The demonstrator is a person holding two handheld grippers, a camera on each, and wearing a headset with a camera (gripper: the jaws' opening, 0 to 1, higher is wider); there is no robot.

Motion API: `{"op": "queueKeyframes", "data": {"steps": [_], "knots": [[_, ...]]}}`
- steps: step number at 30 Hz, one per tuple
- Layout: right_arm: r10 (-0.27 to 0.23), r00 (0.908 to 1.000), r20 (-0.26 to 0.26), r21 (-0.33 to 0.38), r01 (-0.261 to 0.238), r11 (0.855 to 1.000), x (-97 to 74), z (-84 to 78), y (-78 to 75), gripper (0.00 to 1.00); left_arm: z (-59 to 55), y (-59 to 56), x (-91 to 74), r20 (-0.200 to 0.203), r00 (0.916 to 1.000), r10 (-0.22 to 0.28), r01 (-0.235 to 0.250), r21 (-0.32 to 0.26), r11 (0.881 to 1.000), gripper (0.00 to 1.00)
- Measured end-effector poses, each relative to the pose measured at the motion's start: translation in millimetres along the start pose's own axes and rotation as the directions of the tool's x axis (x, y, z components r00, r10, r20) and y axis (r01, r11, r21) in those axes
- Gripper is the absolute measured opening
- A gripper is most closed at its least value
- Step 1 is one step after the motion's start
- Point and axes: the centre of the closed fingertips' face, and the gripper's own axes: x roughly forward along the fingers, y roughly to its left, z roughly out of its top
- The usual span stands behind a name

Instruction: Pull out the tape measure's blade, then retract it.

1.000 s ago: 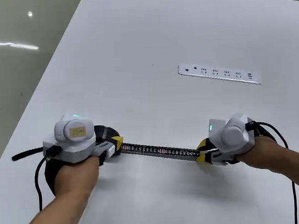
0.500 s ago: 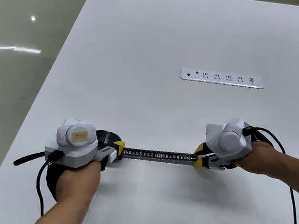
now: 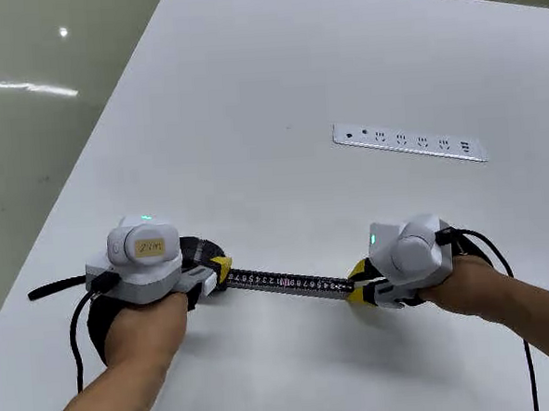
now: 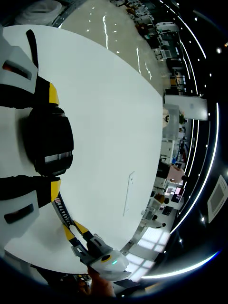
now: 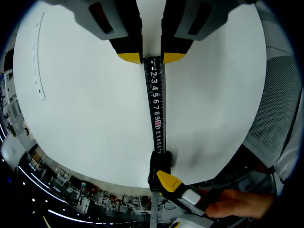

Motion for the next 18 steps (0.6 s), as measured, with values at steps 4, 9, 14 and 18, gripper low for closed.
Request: {"op": "queueKeyframes", "data": {"steps": [4,9,14,18], "knots": [[0.002,1.0000,0.002,0.001,-0.002,1.000,1.5,2.1,0.3,0.13,-0.1,0.0,0.0,0.000,1.0000,0.000,0.000,0.000,1.000,0.53],[0.002,1.0000,0.002,0.004,-0.002,1.000,1.7,2.5,0.4,0.13,-0.1,0.0,0.0,-0.001,1.0000,-0.001,0.001,0.001,1.000,0.53],[0.009,0.9999,0.009,0.009,-0.009,1.000,4.0,8.5,2.3,0.13,-0.4,-1.0,-0.5,-0.005,1.0000,-0.004,0.004,0.004,1.000,0.53],[0.012,0.9999,0.013,0.013,-0.012,1.000,4.5,12.5,2.7,0.13,-0.2,-1.7,-0.9,-0.006,1.0000,-0.004,0.004,0.004,1.000,0.53]]}}
